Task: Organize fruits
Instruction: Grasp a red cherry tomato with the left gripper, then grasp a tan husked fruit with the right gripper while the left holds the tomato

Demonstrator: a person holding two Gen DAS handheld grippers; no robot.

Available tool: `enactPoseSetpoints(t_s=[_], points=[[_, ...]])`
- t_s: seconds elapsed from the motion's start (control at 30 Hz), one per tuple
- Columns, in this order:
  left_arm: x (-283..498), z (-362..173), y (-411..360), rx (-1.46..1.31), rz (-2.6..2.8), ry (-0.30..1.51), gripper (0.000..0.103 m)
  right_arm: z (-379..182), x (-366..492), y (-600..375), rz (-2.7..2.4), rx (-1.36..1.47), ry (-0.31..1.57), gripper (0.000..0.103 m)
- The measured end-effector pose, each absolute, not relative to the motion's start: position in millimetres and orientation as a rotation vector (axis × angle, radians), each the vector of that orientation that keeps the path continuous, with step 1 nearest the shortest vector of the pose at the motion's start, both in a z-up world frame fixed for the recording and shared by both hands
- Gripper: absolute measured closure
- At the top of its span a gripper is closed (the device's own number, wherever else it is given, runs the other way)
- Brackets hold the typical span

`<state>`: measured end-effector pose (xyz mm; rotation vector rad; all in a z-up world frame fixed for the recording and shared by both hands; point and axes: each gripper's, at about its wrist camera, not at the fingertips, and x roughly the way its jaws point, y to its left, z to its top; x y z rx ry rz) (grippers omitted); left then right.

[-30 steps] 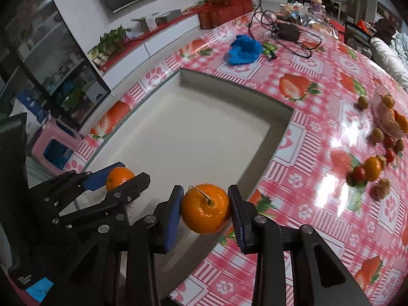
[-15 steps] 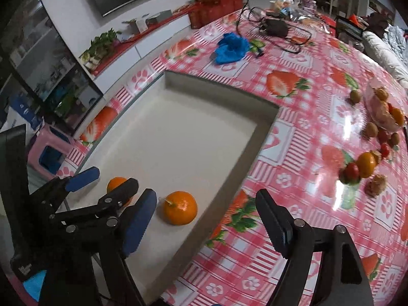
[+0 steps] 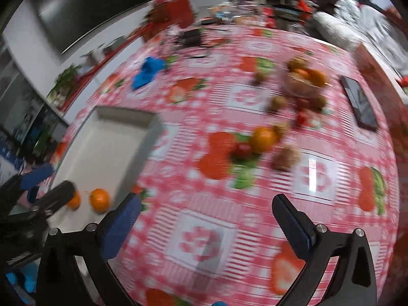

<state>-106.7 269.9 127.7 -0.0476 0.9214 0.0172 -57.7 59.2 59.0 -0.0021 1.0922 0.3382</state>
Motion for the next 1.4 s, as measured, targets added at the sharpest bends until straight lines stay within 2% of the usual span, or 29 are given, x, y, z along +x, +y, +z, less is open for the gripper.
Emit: enactPoseSetpoints(t_s=[0.23, 0.4, 0.63, 0.9, 1.1, 1.2, 1.27, 1.33, 1.4], points=[[-61.3, 139.0, 213.9, 0.022, -0.022, 0.922, 0.021, 68.0, -37.4, -25.9, 0.176, 0.077, 1.067, 0.000], [-30.8, 94.9, 179.2, 0.097, -0.056, 0.996, 0.021, 51.2, -35.7, -52.4, 0.128, 0.052, 1.091, 0.000], [-8.4, 44.9, 160.5, 0.150, -0.059, 1.024, 0.021, 14.1, -45.3, -52.1, 0.143, -0.037, 1.112, 0.000], [15.4, 22.9, 155.3, 0.134, -0.054, 1.029, 0.021, -1.7, -40.5, -39.9, 0.167, -0.106, 1.083, 0.000], [27.0, 11.4, 155.1, 0.097, -0.062, 1.042, 0.027, -4.9, -39.6, -39.3, 0.183, -0.099, 1.076, 0.000], [31.2, 11.6, 154.8, 0.084, -0.063, 1.038, 0.037, -6.1, -36.6, -35.5, 0.191, -0.101, 1.074, 0.000], [33.1, 12.4, 155.6, 0.059, -0.081, 1.038, 0.060, -7.8, -34.7, -32.5, 0.195, -0.106, 1.079, 0.000], [33.0, 13.4, 153.7, 0.072, -0.087, 1.033, 0.076, -9.8, -33.6, -28.6, 0.197, -0.117, 1.082, 0.000], [31.1, 13.5, 154.6, 0.079, -0.091, 1.031, 0.076, -11.3, -32.4, -24.9, 0.200, -0.125, 1.085, 0.000]])
